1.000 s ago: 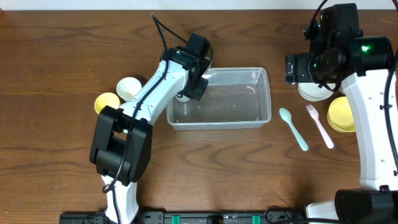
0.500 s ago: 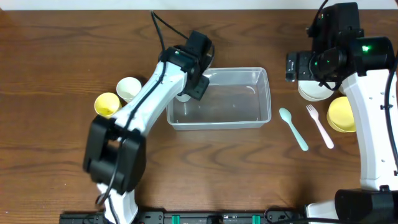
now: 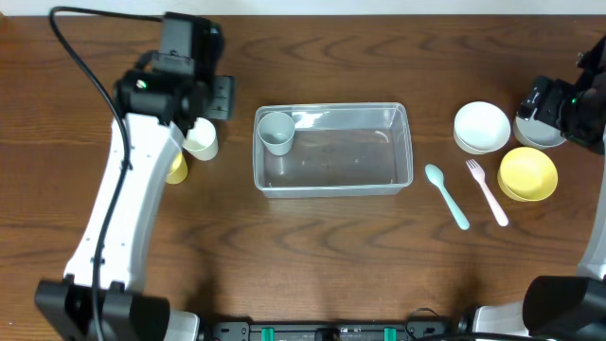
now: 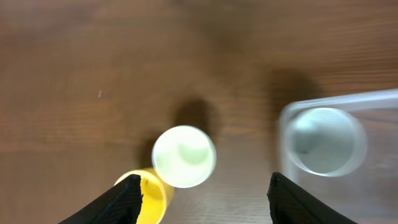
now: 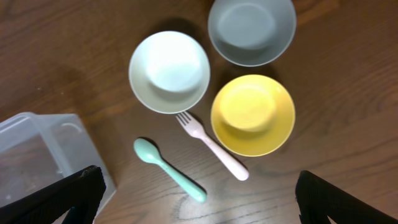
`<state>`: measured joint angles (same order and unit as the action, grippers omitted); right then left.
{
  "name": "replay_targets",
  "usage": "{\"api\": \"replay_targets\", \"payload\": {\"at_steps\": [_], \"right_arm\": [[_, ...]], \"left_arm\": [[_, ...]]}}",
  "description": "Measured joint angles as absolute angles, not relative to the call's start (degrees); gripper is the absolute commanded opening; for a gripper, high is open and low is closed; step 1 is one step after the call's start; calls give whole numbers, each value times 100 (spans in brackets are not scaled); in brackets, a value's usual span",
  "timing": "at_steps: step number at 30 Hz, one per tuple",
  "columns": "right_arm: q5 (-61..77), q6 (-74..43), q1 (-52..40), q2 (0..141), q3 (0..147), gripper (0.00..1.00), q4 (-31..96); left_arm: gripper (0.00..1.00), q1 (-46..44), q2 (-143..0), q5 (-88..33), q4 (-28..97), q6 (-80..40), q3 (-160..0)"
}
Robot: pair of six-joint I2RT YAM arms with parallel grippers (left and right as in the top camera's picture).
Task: Pack container
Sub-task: 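Grasp the white cup rim with the left gripper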
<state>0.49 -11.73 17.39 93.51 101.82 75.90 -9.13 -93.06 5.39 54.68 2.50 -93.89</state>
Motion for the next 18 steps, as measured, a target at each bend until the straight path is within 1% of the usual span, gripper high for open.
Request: {"api": "replay_targets", "payload": {"at_steps": [2, 6, 12, 18], "right_arm": [[104, -1175, 1737, 9351, 10182, 99, 7594], [167, -1173, 1737, 9351, 10182, 99, 7609], [178, -1173, 1737, 9351, 10182, 99, 7638], [180, -1173, 1737, 9351, 10182, 99, 7649]], "left_arm": [[66, -655, -9590, 497, 5527, 150, -9389], [66, -421, -10195, 351, 5579, 84, -9389], [65, -440, -10906, 244, 5704, 10, -9384], [65, -440, -11303, 187, 5793, -21, -9378]]}}
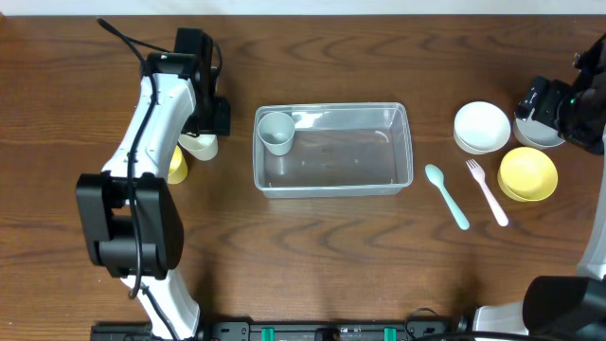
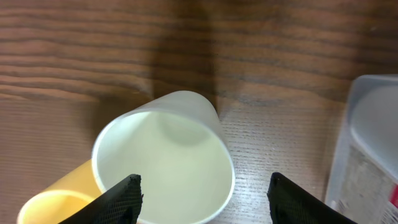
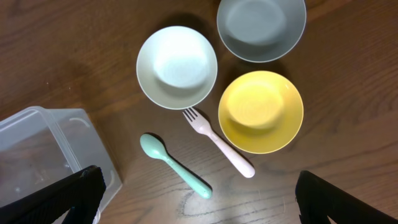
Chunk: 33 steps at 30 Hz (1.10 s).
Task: Pack container
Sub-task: 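Grasp the white cup rim with the left gripper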
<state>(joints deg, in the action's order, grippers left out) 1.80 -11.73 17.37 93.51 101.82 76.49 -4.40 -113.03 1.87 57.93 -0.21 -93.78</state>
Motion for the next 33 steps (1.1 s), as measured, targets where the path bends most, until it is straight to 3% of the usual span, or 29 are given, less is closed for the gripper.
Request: {"api": "replay_targets", "payload": {"at_steps": [2, 5, 10, 13, 25, 33], "right_arm": [[183, -1173, 1737, 9351, 10182, 99, 7651], [183, -1173, 1737, 9351, 10182, 99, 7666], [196, -1173, 1737, 9349, 10182, 99, 7671], [196, -1173, 1737, 9349, 10182, 99, 7671], [196, -1173, 1737, 9351, 10182, 99, 7693], [196, -1173, 1737, 9349, 10182, 99, 7695]], "left_arm": [[55, -440, -11448, 187, 5802, -34, -9378], [29, -440, -11664, 163, 5811, -78, -9367], [19, -440, -11797, 123, 5819, -86, -9327], [8, -440, -11797, 104, 5822, -97, -9327], [6, -456, -11784, 54, 5833, -108, -9330], [6, -790, -11118, 40, 6497, -108, -10088]]}}
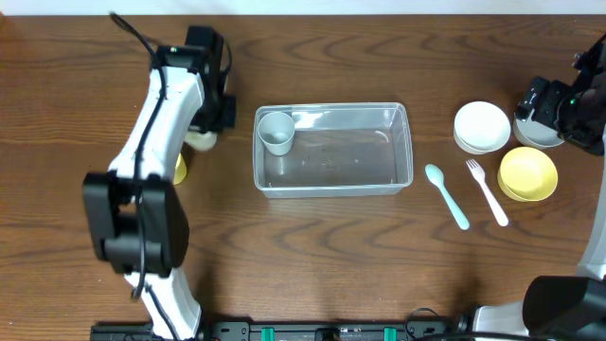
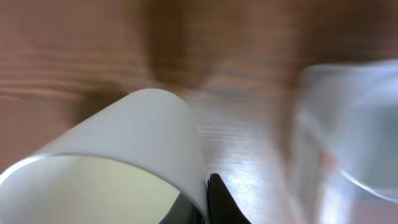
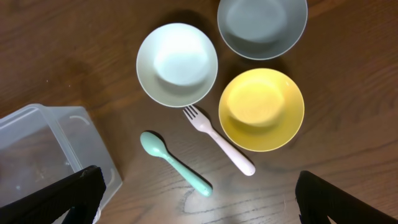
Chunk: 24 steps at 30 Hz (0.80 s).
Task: Pack container
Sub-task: 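Grasp the white cup rim with the left gripper, then place the white cup in the container beside the grey cup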
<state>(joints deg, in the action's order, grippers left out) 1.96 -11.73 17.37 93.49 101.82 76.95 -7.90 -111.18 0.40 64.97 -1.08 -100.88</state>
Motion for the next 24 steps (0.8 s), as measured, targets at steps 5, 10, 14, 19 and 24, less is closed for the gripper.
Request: {"api": "replay_targets", "payload": {"at_steps": [5, 10, 14, 19, 24], "right_arm": [[196, -1173, 1737, 9351, 10182, 99, 7693], [196, -1175, 1737, 9349, 10182, 99, 7693], [198, -1173, 1737, 9349, 10182, 99, 7695], [196, -1175, 1737, 9349, 10180, 99, 7706], [198, -1175, 1737, 9351, 10180, 99, 7717]], "left_arm": [[6, -1313, -10012, -34, 7054, -145, -10628], [6, -1999, -9459, -290, 7712, -261, -10676], [6, -2473, -9614, -370, 7500, -340, -10173], [6, -2934, -9839, -425, 6840, -392, -9139], [6, -3055, -9850, -456, 6239, -425, -8361]]}}
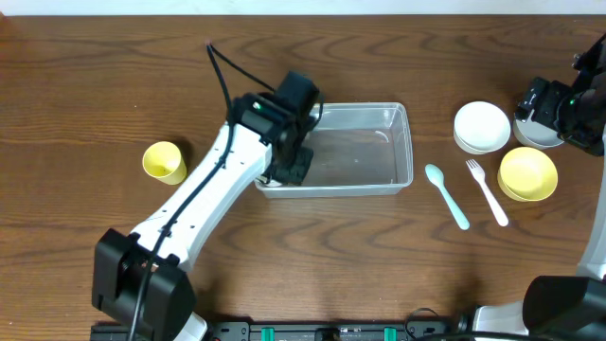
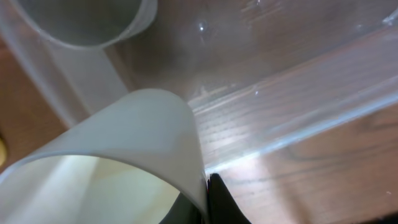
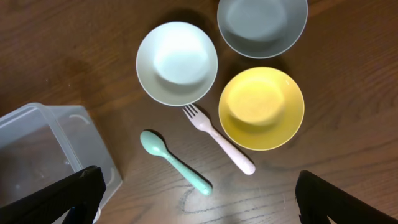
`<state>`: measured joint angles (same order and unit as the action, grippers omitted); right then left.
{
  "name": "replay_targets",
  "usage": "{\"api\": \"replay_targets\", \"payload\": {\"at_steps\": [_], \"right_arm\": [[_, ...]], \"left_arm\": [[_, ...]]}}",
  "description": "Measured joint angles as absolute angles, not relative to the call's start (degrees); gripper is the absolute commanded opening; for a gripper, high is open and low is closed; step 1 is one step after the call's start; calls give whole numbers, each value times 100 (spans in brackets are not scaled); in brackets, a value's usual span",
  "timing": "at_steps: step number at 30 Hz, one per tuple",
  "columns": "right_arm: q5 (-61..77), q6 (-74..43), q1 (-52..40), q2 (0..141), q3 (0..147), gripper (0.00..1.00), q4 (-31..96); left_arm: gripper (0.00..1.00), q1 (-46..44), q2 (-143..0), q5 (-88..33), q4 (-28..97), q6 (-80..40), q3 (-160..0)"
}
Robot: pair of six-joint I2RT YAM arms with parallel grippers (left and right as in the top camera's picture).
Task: Pack container
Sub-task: 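Place the white cup in the container beside the grey cup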
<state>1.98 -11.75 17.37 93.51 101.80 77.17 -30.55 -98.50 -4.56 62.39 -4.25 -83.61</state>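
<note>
My left gripper (image 2: 202, 202) is shut on the rim of a white cup (image 2: 124, 155), one finger inside and one outside. In the overhead view the left gripper (image 1: 290, 159) hangs over the left front part of the clear plastic container (image 1: 379, 107). Its front wall (image 2: 298, 106) runs under the cup. A grey-blue cup (image 2: 81, 22) stands in the container's left back corner, hidden by the arm from overhead. A yellow cup (image 1: 163, 161) stands alone at the left. My right gripper (image 3: 198, 186) is open, high above the bowls.
Right of the container lie a teal spoon (image 1: 447, 196) and a pink fork (image 1: 487, 191). Beyond them stand a white bowl (image 1: 481, 127), a yellow bowl (image 1: 527, 173) and a grey bowl (image 3: 262, 25). The left arm's cable loops above the container's left end.
My left gripper, shut on the white cup beside the yellow cup, has moved right and now holds the cup over the container's left front part. The right arm has not moved.
My left gripper was open high above the white and yellow cups. Then it was low, with its fingers either side of the white cup. After that it was shut on the cup's rim. Now the cup hangs over the container and the yellow cup stands alone.
</note>
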Motion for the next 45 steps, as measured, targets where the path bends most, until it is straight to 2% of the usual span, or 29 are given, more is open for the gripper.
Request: {"api": "replay_targets", "payload": {"at_steps": [10, 20, 22, 25, 27, 32, 37, 42, 45], "right_arm": [[198, -1173, 1737, 9349, 10180, 99, 7747], [198, -1173, 1737, 9351, 10180, 99, 7793], [198, -1173, 1737, 9351, 10180, 99, 7800], [198, -1173, 1737, 9351, 10180, 99, 7797], [198, -1173, 1737, 9351, 10180, 99, 7800], [198, -1173, 1737, 9351, 10178, 99, 7802], [198, -1160, 1734, 9349, 10178, 99, 7802], [198, -1155, 1734, 9351, 10178, 99, 7793], [198, -1155, 1732, 9351, 10178, 99, 7791]], "left_arm": [[6, -3052, -9942, -454, 5389, -296, -7813], [6, -3055, -10608, -456, 5240, -292, -7813], [17, -3055, -10641, -449, 5212, -270, -7813], [54, -3052, -10641, -414, 5212, -226, -7813], [67, -3048, -10641, -405, 5207, -196, -7813], [71, -3044, -10641, -377, 5605, -97, -8012], [75, -3039, -10532, -16, 6254, 3, -8982], [78, -2825, -9706, 504, 6436, 32, -9963], [78, -2298, -9056, 685, 6517, -32, -10208]]}}
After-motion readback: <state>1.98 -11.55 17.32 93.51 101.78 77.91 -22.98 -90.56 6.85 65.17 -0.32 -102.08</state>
